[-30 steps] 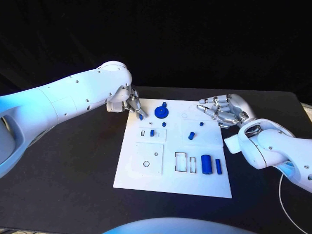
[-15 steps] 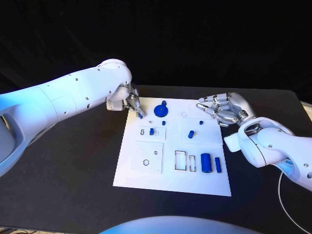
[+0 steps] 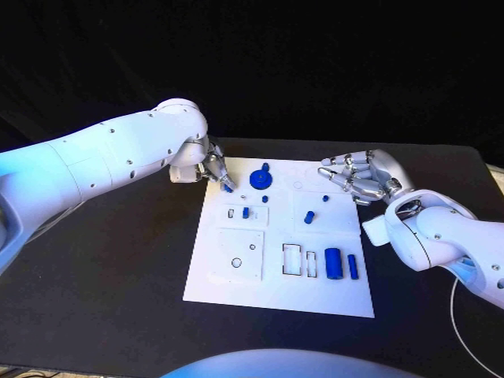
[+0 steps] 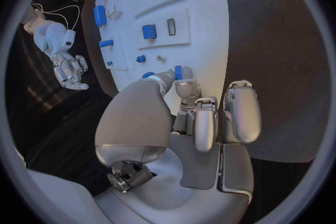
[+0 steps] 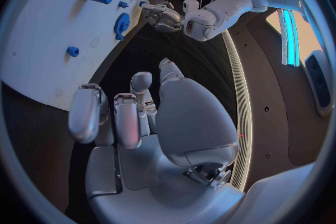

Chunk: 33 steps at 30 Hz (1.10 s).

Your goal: Assemble the parts on the task board

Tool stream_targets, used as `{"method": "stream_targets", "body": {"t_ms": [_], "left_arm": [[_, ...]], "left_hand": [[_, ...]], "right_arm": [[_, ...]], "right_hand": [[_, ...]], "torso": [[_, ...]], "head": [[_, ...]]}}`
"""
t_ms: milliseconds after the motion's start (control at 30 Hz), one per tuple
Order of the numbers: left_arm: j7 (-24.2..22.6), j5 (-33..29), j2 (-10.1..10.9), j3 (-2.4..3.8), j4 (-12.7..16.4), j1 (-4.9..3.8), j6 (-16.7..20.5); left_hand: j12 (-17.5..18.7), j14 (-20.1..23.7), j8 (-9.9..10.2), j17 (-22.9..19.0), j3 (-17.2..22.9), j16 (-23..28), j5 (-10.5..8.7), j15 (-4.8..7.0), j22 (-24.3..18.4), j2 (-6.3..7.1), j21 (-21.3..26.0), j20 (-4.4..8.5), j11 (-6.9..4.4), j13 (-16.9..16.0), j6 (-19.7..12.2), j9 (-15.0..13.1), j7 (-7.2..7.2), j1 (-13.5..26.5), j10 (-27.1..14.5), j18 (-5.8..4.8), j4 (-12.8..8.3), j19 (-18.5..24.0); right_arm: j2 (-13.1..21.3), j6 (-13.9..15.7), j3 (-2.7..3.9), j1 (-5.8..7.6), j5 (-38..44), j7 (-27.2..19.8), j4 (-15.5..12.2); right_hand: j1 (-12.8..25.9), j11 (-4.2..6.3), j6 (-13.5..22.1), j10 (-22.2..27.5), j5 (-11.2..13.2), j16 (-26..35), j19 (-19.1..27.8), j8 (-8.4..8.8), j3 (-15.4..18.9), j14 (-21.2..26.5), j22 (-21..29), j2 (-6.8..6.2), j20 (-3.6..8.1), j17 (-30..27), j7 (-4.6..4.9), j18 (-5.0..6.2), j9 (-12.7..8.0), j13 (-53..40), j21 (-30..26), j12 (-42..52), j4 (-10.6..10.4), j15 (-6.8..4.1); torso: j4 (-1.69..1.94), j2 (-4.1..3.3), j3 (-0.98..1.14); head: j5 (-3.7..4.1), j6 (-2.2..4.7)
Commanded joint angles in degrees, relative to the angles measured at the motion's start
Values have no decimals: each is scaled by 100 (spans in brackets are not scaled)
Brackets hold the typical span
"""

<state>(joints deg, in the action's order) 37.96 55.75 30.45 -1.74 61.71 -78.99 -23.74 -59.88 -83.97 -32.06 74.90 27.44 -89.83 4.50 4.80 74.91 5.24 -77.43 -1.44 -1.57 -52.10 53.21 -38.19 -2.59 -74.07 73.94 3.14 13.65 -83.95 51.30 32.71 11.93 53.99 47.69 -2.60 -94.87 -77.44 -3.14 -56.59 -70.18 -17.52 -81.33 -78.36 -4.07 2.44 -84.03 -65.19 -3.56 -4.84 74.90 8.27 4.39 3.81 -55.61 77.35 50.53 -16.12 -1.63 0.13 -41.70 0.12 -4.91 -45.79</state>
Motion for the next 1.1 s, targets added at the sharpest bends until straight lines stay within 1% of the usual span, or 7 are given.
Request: {"method": "stream_targets", "body": {"t_ms": [33,200,333,533,600,833,1100], "left_arm": [[-92,-272,139,2,288,-3,412],[-133,-232,433,-7,846,22,718],[-212,39,694,-12,1333,104,980],[-291,286,976,-21,1827,269,1209],[-310,348,1027,-22,1911,307,1241],[-345,481,1094,-23,2004,375,1224],[-323,549,1114,-24,2011,431,1088]], "left_hand": [[-26,-603,-51,1510,962,-17,68,-10,581,45,-30,-16,-3,-21,6,-24,3,127,68,11,-852,-36],[-52,-603,-90,1510,1092,-17,133,-3,608,102,-54,-13,-9,-43,11,-39,8,210,97,4,-920,-52],[-78,-603,-113,1510,1156,-17,152,0,633,139,-81,-10,-14,-68,20,-47,14,255,122,-3,-958,-68],[-87,-603,-127,1510,1195,-17,155,3,647,162,-97,-8,-19,-75,30,-50,19,280,137,-7,-980,-77],[-94,-603,-132,1510,1214,-17,155,4,653,171,-103,-7,-21,-81,34,-51,22,288,145,-9,-991,-81],[-101,-603,-138,1510,1238,-17,155,6,660,186,-110,-6,-24,-88,39,-51,24,299,155,-11,-1007,-85],[-108,-603,-141,1510,1253,-17,156,6,662,194,-112,-5,-25,-96,43,-51,26,305,161,-12,-1016,-87]], "right_arm": [[-2,-96,-1,-5,20,-14,1],[-8,-103,-3,-11,18,-14,11],[4,-106,-5,-22,14,-12,14],[14,-108,-6,-38,11,-14,13],[16,-112,-6,-44,9,-14,14],[16,-120,-6,-66,1,-18,19],[17,-123,-7,-80,-1,-21,19]], "right_hand": [[19,9,4,6,-16,36,14,-7,25,-306,5,35,11,120,-19,60,8,10,-26,24,-2,32],[19,9,4,6,-16,36,14,-7,25,-306,5,35,11,120,-19,60,8,10,-26,24,-2,32],[19,9,4,6,-16,36,14,-7,25,-306,5,35,11,120,-19,60,8,10,-26,24,-2,32],[19,9,4,6,-16,36,14,-7,25,-306,5,35,11,120,-19,60,8,10,-26,24,-2,32],[19,9,4,6,-16,36,14,-7,25,-306,5,35,11,120,-19,60,8,10,-26,24,-2,32],[19,9,4,6,-16,36,14,-7,25,-306,5,35,11,120,-19,60,8,10,-26,24,-2,32],[19,9,4,6,-16,36,14,-7,25,-306,5,35,11,120,-19,60,8,10,-26,24,-2,32]], "torso": [[2,-1,2],[-2,-10,-7],[13,-2,-16],[24,9,-23],[32,10,-34],[18,6,-20],[16,0,-17]], "head": [[-20,7],[-42,0],[-39,-31],[-40,-43],[-38,-56],[-64,-61],[-69,-75]]}}
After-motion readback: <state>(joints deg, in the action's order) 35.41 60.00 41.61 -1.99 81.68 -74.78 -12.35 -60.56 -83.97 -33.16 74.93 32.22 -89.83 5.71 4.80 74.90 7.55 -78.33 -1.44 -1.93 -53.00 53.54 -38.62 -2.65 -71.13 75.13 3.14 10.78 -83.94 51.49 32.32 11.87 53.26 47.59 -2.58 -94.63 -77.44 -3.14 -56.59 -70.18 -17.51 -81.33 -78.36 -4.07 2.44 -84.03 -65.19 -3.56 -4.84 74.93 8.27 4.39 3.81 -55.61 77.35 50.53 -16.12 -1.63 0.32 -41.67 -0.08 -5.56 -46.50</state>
